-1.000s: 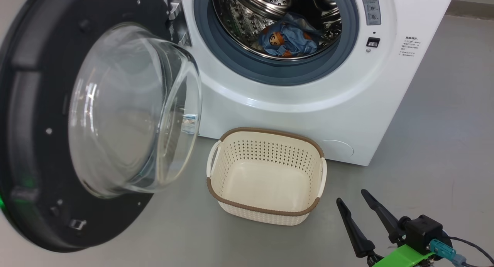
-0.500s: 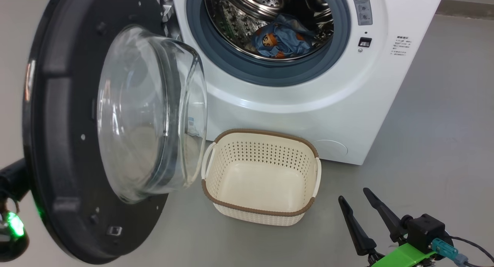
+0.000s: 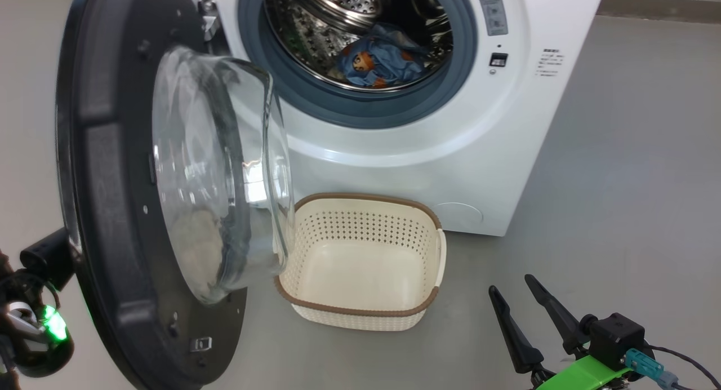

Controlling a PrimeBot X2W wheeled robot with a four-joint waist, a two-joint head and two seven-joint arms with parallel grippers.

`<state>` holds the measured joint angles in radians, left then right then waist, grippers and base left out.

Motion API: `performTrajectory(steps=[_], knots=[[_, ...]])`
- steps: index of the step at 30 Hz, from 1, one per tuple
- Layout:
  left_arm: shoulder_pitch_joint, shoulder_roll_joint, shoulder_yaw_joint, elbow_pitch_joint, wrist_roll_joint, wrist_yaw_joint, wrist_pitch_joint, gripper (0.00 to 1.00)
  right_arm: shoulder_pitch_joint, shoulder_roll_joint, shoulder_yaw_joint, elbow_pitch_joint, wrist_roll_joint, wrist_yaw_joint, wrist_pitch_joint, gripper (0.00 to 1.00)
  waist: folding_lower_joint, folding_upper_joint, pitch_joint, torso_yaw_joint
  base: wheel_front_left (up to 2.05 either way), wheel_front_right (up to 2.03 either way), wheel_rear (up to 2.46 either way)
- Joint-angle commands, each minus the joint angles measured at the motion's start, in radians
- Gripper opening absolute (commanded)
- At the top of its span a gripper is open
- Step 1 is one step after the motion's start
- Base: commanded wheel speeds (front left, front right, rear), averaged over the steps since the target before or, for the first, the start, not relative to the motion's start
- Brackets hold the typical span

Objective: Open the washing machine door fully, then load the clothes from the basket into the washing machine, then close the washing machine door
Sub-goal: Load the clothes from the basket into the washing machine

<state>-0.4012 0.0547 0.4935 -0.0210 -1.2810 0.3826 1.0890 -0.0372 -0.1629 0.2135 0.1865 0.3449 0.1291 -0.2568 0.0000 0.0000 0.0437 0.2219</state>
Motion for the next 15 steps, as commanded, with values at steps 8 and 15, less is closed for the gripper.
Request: performTrajectory(steps=[8, 15], knots=[[-0.012, 0.003, -0.001, -0.033, -0.066, -0.002, -0.017, 0.0, 0.002, 0.003, 0.019, -0.024, -0.004, 0.002, -0.005, 1.0, 0.0, 0.0, -0.009, -0.08, 0.0, 0.0, 0.0], [-0.014, -0.003, -0.026, -0.039, -0.103, -0.005, -0.06, 0.0, 0.009, 0.005, 0.019, -0.022, -0.004, 0.002, -0.005, 1.0, 0.0, 0.0, -0.019, -0.129, 0.0, 0.0, 0.0]])
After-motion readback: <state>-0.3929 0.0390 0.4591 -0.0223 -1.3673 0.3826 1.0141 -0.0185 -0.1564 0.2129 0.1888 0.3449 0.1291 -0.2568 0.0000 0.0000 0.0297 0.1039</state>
